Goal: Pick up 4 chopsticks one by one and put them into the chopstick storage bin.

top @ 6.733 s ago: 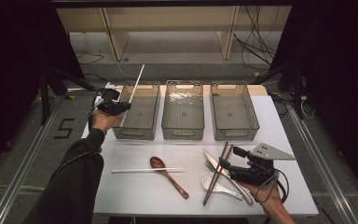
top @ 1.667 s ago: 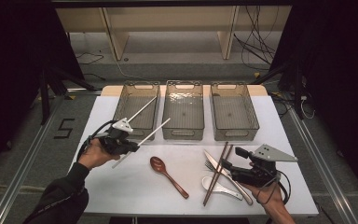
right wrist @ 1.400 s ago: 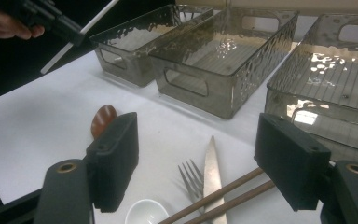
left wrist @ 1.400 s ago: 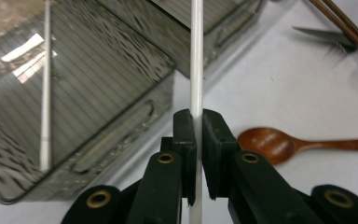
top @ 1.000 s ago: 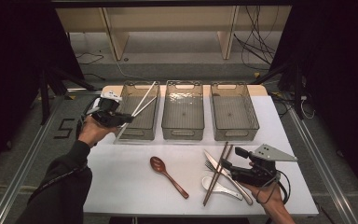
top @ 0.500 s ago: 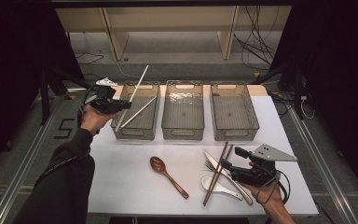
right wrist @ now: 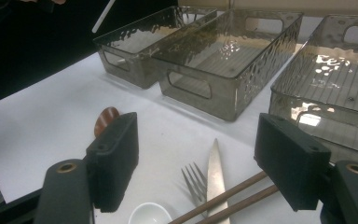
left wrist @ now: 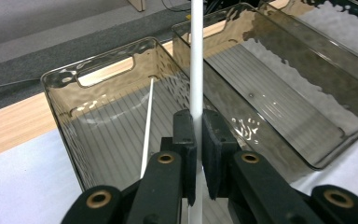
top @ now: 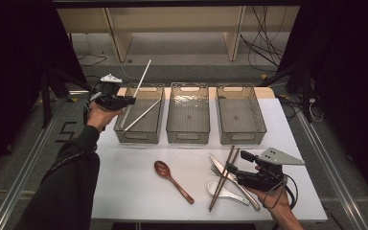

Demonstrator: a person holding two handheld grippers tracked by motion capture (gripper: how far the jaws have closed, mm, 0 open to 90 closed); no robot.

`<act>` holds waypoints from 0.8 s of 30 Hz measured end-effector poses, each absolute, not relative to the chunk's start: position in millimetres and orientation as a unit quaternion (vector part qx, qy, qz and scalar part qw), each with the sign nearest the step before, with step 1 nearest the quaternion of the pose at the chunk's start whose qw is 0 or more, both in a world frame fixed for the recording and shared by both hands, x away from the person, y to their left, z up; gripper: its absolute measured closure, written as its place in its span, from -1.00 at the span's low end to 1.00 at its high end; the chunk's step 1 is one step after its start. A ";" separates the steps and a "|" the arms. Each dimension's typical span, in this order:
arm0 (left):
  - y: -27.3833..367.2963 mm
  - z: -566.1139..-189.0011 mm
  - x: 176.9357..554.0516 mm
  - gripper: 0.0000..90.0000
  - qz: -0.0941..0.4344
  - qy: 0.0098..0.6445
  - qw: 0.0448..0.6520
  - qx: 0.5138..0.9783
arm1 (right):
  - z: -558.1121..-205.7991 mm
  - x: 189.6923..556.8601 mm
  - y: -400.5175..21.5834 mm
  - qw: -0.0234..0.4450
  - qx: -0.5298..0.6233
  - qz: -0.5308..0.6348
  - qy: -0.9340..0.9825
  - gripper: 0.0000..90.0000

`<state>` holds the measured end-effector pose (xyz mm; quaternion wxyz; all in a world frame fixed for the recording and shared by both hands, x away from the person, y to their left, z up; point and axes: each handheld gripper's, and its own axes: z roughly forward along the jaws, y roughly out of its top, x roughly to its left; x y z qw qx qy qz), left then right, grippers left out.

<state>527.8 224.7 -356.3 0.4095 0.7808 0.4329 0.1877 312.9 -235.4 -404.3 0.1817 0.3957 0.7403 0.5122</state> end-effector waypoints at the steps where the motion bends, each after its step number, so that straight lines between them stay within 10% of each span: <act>1: 225.8 -357.7 529.1 0.88 0.189 0.436 0.409 0.779 | -404.3 312.9 -235.4 0.181 0.396 0.512 0.740 -0.31; 24: 236.1 -385.4 537.3 0.88 0.194 0.463 0.415 0.759 | -404.7 313.3 -235.1 0.178 0.397 0.513 0.740 -0.30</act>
